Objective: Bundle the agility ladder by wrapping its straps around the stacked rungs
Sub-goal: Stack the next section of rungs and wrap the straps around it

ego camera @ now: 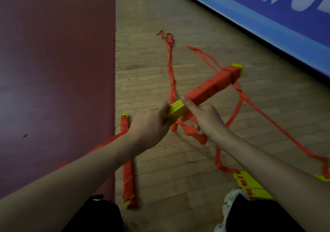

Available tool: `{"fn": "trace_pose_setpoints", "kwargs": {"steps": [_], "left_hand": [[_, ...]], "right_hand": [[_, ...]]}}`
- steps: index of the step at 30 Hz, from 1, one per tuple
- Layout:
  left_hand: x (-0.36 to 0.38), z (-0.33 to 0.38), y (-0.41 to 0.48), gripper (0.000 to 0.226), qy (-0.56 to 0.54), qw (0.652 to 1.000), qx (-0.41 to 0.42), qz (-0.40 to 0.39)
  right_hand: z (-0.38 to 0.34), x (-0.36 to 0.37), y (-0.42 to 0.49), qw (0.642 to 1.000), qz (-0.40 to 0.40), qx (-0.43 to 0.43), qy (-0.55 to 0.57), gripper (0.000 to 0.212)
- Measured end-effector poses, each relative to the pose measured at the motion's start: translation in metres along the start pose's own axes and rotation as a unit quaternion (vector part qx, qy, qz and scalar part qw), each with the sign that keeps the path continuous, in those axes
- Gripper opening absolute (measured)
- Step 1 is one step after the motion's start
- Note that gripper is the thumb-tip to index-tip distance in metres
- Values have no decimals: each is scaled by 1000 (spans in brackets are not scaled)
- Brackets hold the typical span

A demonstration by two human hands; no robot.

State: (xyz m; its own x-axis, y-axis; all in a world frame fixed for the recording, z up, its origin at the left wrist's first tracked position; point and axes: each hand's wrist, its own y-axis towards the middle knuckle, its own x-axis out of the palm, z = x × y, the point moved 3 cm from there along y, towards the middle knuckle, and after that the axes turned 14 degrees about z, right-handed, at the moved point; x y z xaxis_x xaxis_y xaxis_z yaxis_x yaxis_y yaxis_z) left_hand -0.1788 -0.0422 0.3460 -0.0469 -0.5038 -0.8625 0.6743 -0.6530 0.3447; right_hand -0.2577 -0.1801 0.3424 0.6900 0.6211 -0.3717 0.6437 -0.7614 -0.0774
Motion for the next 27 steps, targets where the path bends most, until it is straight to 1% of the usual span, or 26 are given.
{"fn": "trace_pose_setpoints", "kwargs": {"steps": [2,4,5,6,7,8,9,10,11,13,14,16,19,21,24,27], "left_hand": [[0,6,-3,32,49,997,47,23],[-1,7,-4,34,59,996,65,19],[-2,5,-3,35,46,997,57,-3],[-3,1,-2,37,1,999,24,-41],[-3,-5,0,43,-81,992,-32,-94],[-3,-12,2,52,-193,964,-102,-153],[-3,-17,2,60,-295,917,-166,-210],[0,-23,1,66,-361,869,-214,-264],[3,-28,-2,71,-400,826,-246,-312],[7,-33,-8,76,-435,765,-282,-383],[8,-33,-11,75,-450,742,-287,-405],[7,-33,-12,69,-487,713,-276,-421],[5,-34,-9,58,-547,684,-271,-400],[4,-34,-7,54,-569,673,-263,-393],[3,-31,-9,53,-558,683,-254,-397],[4,-31,-8,54,-551,691,-257,-391]], "right_hand": [[3,3,1,997,-7,50,63,55],[5,3,1,987,-36,92,130,48],[5,1,0,983,-52,101,146,47],[6,0,-1,981,-66,101,149,49],[5,-2,-1,981,-78,94,149,51],[5,-4,-1,981,-89,84,147,53],[5,-5,0,981,-100,75,148,54],[4,-5,0,979,-112,68,156,55],[3,-5,-1,976,-127,60,166,56],[-1,-3,-2,968,-160,40,187,57],[-3,-3,-2,965,-172,31,196,56],[-7,-4,-3,960,-184,17,209,49],[-8,-8,-1,956,-197,1,217,40],[-9,-10,0,956,-207,-4,209,38],[-7,-15,2,964,-225,-13,143,41],[1,-21,3,957,-276,6,91,38]]}}
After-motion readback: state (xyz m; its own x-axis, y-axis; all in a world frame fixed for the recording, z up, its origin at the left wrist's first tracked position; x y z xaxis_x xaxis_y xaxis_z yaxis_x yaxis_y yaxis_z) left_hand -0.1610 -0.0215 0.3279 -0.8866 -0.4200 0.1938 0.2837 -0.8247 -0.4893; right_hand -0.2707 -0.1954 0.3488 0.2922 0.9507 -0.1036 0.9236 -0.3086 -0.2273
